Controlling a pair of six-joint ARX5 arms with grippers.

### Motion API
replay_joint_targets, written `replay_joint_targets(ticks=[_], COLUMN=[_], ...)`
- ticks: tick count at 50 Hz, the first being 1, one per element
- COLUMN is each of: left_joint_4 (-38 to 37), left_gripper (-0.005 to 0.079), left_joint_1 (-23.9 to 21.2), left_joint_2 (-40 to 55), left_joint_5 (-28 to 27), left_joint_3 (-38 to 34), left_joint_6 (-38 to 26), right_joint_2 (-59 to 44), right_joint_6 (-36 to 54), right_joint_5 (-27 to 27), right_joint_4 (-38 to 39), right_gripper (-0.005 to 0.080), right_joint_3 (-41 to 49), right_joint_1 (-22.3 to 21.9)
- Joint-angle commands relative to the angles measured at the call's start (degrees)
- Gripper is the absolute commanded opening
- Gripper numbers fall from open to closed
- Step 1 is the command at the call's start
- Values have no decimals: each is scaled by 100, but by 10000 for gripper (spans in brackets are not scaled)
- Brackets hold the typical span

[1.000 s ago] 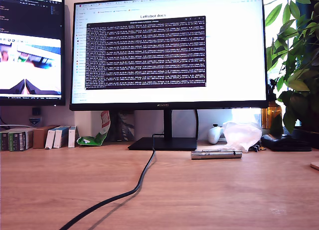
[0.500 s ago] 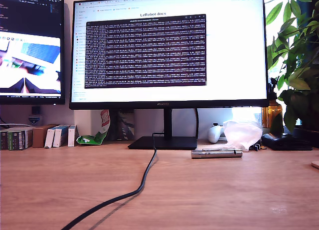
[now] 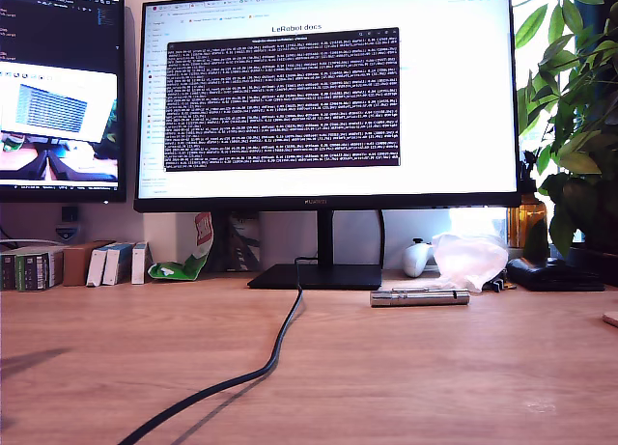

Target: Pick the metallic laser pointer with your right arm, pass it to your left arm, then place it down to the left side of the table

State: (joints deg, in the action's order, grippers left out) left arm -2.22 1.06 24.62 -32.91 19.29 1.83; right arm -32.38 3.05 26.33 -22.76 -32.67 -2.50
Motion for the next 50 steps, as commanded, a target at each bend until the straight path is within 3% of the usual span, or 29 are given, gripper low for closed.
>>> replay_joint_targets(ticks=[1,23,38,50], left_joint_4=[7,-1333,-1294,-1261], left_gripper=[-19,-19,-19,-19], left_joint_1=[-11,-190,-533,-586], left_joint_2=[210,2544,3165,3202], left_joint_5=[-37,-136,-138,-138], left_joint_3=[308,1816,2017,2017], left_joint_6=[-398,-2863,-3191,-3191], right_joint_2=[-485,-3707,-5228,-6129], right_joint_6=[374,2813,4028,4417], right_joint_5=[87,334,315,188], right_joint_4=[-74,-837,-1353,-1624], right_gripper=[-11,-11,-11,-11], right_joint_3=[-302,-2437,-3641,-4330], right_joint_1=[28,398,929,1239])
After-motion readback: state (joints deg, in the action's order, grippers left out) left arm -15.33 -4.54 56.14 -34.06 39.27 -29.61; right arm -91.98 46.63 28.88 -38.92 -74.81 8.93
